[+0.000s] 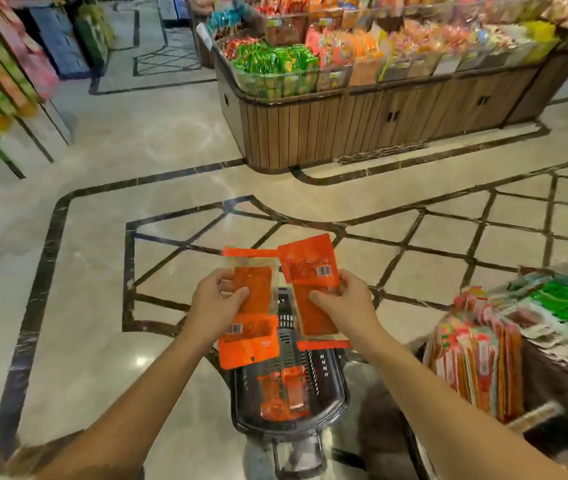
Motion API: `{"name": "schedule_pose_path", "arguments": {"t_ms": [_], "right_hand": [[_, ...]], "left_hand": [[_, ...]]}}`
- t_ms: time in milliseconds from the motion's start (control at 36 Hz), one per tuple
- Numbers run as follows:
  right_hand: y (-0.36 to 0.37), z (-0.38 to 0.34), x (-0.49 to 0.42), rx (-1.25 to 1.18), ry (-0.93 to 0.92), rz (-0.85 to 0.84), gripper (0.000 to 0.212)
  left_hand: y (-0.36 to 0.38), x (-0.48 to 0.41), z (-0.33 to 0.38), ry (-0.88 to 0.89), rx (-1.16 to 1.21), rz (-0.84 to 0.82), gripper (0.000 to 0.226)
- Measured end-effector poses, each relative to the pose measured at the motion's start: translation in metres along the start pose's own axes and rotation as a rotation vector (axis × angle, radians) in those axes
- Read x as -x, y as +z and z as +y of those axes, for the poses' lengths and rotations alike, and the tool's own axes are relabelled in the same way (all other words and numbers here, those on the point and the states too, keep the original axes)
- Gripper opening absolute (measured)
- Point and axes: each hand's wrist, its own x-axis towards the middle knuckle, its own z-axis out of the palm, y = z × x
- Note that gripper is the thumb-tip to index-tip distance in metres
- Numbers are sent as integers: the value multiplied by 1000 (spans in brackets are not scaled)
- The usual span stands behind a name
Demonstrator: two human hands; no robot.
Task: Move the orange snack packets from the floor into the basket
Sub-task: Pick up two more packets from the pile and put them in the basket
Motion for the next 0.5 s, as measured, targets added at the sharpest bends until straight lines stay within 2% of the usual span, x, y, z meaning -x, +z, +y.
{"name": "schedule_pose_path", "arguments": {"t_ms": [83,250,417,500], "right_hand": [[11,18,-40,31,64,-2,27],[35,87,-105,142,176,-15,26],[74,219,-169,175,302,-48,20],[102,306,-197,171,406,-108,24]], "left_hand": [[18,-40,-22,-57,31,-11,19],[67,-99,-92,-230,97,-83,27],[150,-139,-220,-314,-23,-26,28],[199,-151,-302,-447,-92,-13,28]]}}
